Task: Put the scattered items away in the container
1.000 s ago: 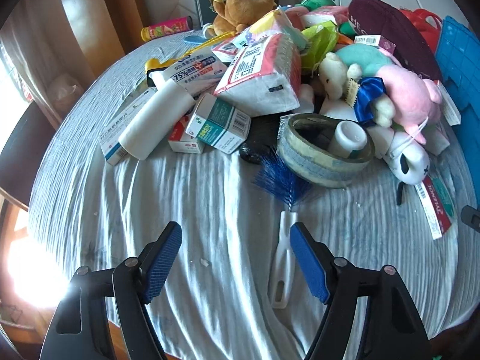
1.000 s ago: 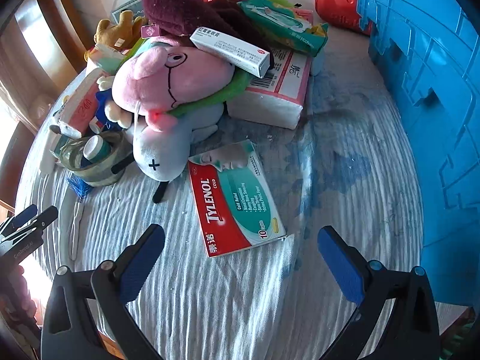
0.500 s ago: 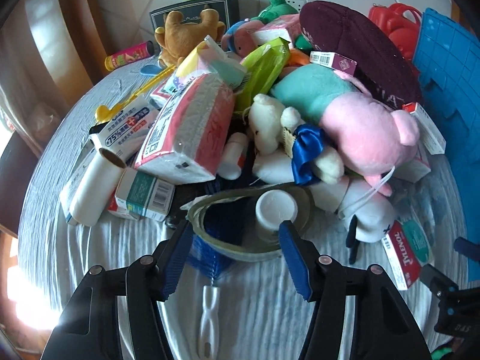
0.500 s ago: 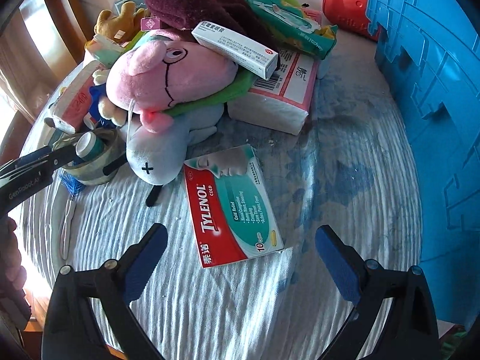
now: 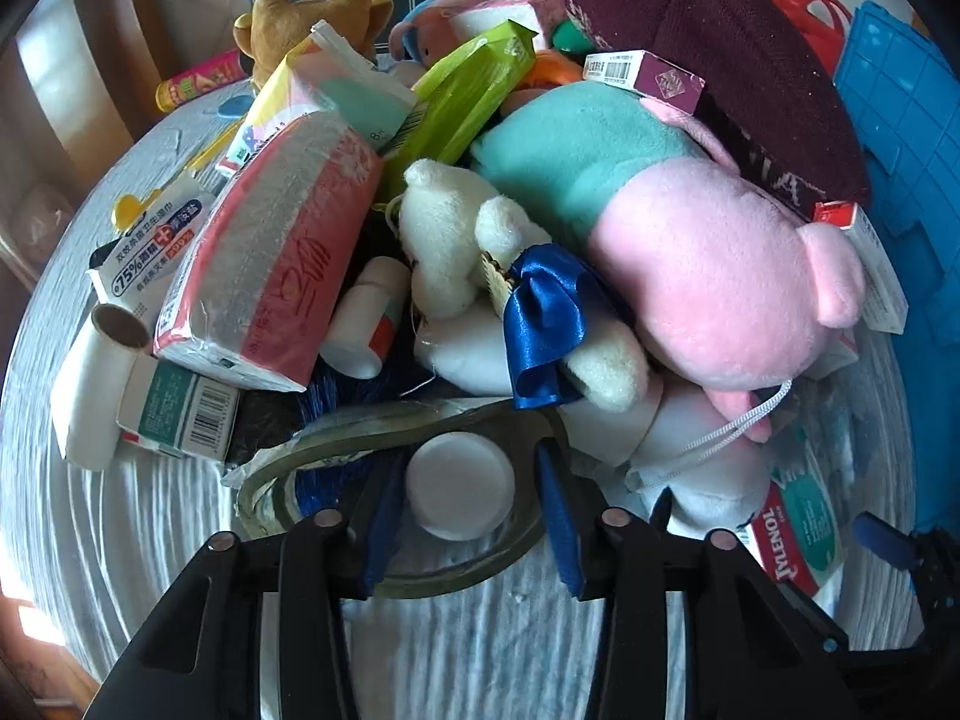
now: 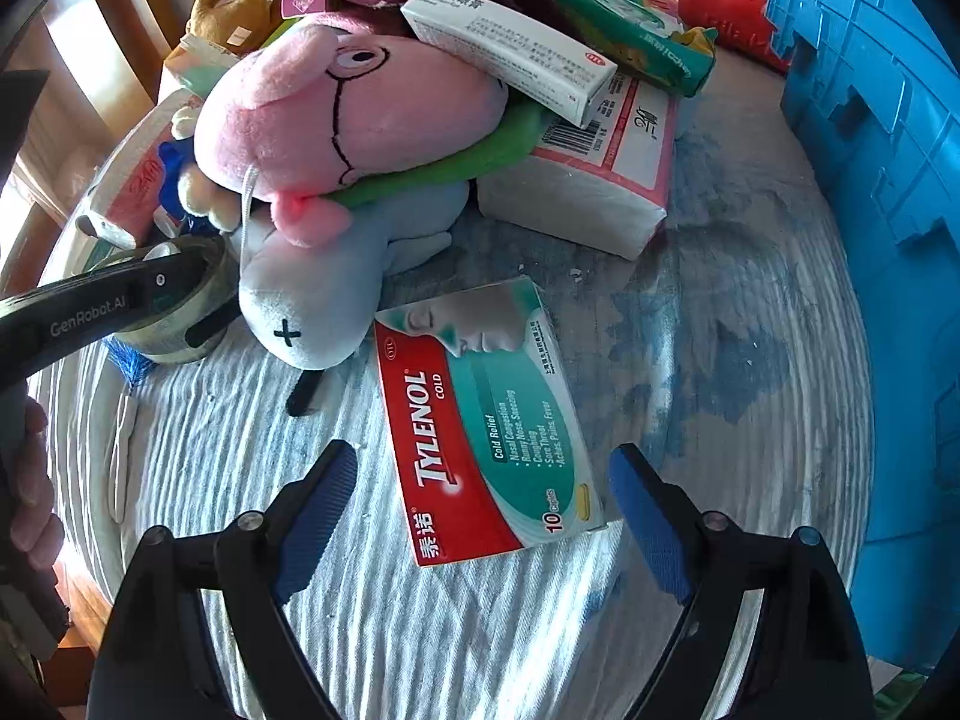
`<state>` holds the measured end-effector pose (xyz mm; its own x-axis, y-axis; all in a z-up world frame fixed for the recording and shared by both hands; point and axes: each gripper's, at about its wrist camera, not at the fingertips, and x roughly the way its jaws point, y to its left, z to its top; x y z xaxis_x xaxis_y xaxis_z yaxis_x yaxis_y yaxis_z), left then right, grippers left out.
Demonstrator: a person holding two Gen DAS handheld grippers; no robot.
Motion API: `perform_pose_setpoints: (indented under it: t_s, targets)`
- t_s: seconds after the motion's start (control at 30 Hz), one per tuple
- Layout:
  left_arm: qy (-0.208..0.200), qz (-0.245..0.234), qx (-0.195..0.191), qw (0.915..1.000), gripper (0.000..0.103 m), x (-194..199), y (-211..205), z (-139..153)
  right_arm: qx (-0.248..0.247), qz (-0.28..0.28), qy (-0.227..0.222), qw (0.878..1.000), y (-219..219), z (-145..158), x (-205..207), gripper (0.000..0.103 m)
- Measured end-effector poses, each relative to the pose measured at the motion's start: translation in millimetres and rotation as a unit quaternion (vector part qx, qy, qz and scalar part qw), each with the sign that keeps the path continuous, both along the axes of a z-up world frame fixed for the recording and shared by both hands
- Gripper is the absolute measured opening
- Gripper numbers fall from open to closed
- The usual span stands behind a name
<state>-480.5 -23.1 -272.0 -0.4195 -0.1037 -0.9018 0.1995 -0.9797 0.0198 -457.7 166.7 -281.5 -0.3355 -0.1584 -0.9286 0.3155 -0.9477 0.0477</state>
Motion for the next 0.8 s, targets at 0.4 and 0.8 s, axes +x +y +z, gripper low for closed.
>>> perform_pose_setpoints:
  t_s: [0.4, 0.8]
  targets:
    - [0.001, -0.001, -0.002, 1.0, 0.034, 4, -1, -6, 0.022, 0.004, -0.019, 1.0, -11, -22, -7, 0.087]
    - [0.041, -0.014, -0.029, 0.9987, 0.034, 26, 10, 19, 0.046, 0.004, -0.022, 0.999, -21, -23, -13, 0.074]
